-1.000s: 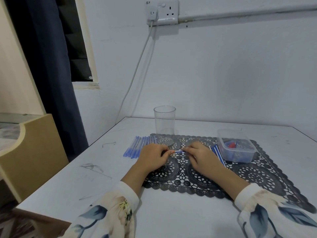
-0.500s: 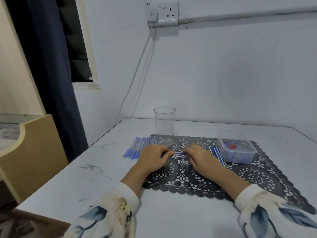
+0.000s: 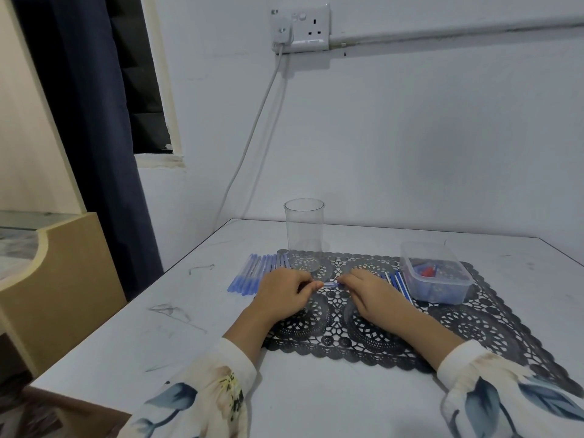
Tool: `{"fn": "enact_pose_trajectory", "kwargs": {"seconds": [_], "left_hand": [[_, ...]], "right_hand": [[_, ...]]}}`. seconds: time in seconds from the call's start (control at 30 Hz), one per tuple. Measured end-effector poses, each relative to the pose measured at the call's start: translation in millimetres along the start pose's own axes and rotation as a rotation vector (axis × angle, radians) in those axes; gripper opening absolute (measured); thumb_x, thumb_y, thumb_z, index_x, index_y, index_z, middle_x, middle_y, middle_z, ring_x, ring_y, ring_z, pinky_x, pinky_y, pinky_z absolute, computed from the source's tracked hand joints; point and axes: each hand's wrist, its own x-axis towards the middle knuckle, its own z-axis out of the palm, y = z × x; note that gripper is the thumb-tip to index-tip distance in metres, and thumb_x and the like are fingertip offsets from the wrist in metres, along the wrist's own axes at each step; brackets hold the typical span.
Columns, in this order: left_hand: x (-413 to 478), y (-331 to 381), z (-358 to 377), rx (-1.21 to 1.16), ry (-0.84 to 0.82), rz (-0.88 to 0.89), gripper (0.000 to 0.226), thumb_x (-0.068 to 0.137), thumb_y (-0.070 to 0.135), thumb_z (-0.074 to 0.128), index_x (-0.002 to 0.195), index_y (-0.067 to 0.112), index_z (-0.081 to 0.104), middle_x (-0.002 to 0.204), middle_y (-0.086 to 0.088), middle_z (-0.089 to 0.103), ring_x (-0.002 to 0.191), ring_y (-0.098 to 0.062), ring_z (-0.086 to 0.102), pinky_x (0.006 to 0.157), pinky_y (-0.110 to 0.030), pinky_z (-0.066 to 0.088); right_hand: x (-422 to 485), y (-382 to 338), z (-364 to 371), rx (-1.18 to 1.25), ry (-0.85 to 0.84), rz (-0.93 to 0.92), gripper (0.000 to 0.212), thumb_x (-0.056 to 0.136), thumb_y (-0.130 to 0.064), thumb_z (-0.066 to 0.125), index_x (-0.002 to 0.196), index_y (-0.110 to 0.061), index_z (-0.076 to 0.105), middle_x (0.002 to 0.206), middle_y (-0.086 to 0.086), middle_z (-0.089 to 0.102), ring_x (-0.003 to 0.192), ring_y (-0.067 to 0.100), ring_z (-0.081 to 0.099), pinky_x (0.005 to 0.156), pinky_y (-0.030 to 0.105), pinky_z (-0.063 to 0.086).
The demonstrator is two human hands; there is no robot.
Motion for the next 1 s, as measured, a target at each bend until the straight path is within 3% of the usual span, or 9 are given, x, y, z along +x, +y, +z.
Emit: {"fn": "enact_pose_trajectory", "kwargs": {"seconds": [0.17, 0.3, 0.4, 0.57, 0.67, 0.77, 0.9, 1.0], "left_hand": [[-0.8, -0.7, 0.3, -0.025, 0.002, 0.004, 0.032, 0.092, 0.046, 0.047, 0.074, 0.025, 0.063, 0.057, 0.002, 0.058, 0.060, -0.013, 0.056, 0.061, -0.026, 0.045], [-1.1, -1.1, 0.0, -0.027, 0.005, 0.005, 0.031, 0.093, 0.044, 0.048, 0.068, 0.027, 0.056, 0.051, 0.007, 0.048, 0.055, -0.010, 0.049, 0.057, -0.023, 0.039], [-1.3, -1.5, -0.5, -0.030, -0.006, 0.005, 0.029, 0.093, 0.043, 0.048, 0.070, 0.028, 0.058, 0.051, 0.008, 0.049, 0.055, -0.009, 0.049, 0.055, -0.022, 0.038], [-1.5, -1.0, -1.6, -0.031, 0.003, -0.004, 0.029, 0.093, 0.042, 0.049, 0.068, 0.029, 0.054, 0.050, 0.008, 0.048, 0.052, -0.008, 0.046, 0.051, -0.020, 0.032], [-1.3, 0.1, -2.4, -0.031, 0.005, -0.009, 0.029, 0.093, 0.042, 0.049, 0.068, 0.029, 0.054, 0.050, 0.008, 0.047, 0.051, -0.007, 0.045, 0.050, -0.020, 0.032], [-1.6, 1.2, -2.4, -0.028, 0.005, -0.011, 0.029, 0.093, 0.043, 0.048, 0.070, 0.028, 0.056, 0.051, 0.007, 0.049, 0.053, -0.009, 0.046, 0.053, -0.023, 0.036], [-0.7, -0.7, -1.3, -0.012, 0.022, -0.026, 0.037, 0.094, 0.044, 0.046, 0.075, 0.018, 0.064, 0.059, 0.000, 0.060, 0.057, -0.012, 0.052, 0.055, -0.023, 0.038], [0.2, -2.5, -0.3, -0.006, 0.024, -0.042, 0.039, 0.094, 0.045, 0.045, 0.076, 0.017, 0.065, 0.061, 0.000, 0.062, 0.059, -0.012, 0.055, 0.055, -0.024, 0.039]], "right_hand": [[-0.1, -2.2, -2.5, 0.006, 0.016, -0.016, 0.023, 0.087, -0.005, 0.046, 0.105, -0.005, 0.061, 0.088, 0.008, 0.060, 0.080, 0.021, 0.055, 0.070, 0.026, 0.041], [-1.1, -2.3, -4.1, 0.013, -0.007, -0.015, 0.029, 0.085, -0.009, 0.042, 0.107, -0.008, 0.061, 0.088, 0.007, 0.063, 0.077, 0.022, 0.057, 0.070, 0.036, 0.050], [-2.5, -2.0, -5.7, 0.017, -0.009, -0.004, 0.037, 0.083, -0.014, 0.037, 0.109, -0.009, 0.063, 0.089, 0.008, 0.066, 0.078, 0.023, 0.060, 0.070, 0.038, 0.051], [-1.3, 0.7, -4.3, 0.028, 0.010, 0.035, 0.032, 0.091, -0.008, 0.045, 0.118, -0.016, 0.060, 0.100, 0.005, 0.064, 0.088, 0.021, 0.060, 0.076, 0.036, 0.050], [-0.3, 3.3, -3.2, 0.028, 0.006, 0.088, 0.029, 0.095, -0.019, 0.044, 0.121, -0.025, 0.057, 0.101, 0.001, 0.065, 0.091, 0.020, 0.060, 0.078, 0.037, 0.049], [-1.8, -0.2, -5.6, 0.039, 0.037, 0.106, 0.032, 0.097, -0.035, 0.040, 0.126, -0.027, 0.051, 0.104, -0.003, 0.065, 0.095, 0.015, 0.059, 0.080, 0.033, 0.048], [-3.7, -5.5, -12.6, 0.105, 0.088, 0.104, 0.036, 0.096, -0.025, 0.039, 0.131, -0.021, 0.046, 0.107, -0.002, 0.062, 0.087, 0.007, 0.052, 0.074, 0.026, 0.041], [-5.5, -3.7, -15.7, 0.110, 0.068, 0.091, 0.045, 0.091, -0.030, 0.027, 0.132, -0.019, 0.044, 0.116, -0.001, 0.058, 0.095, 0.001, 0.047, 0.081, 0.021, 0.038]]}}
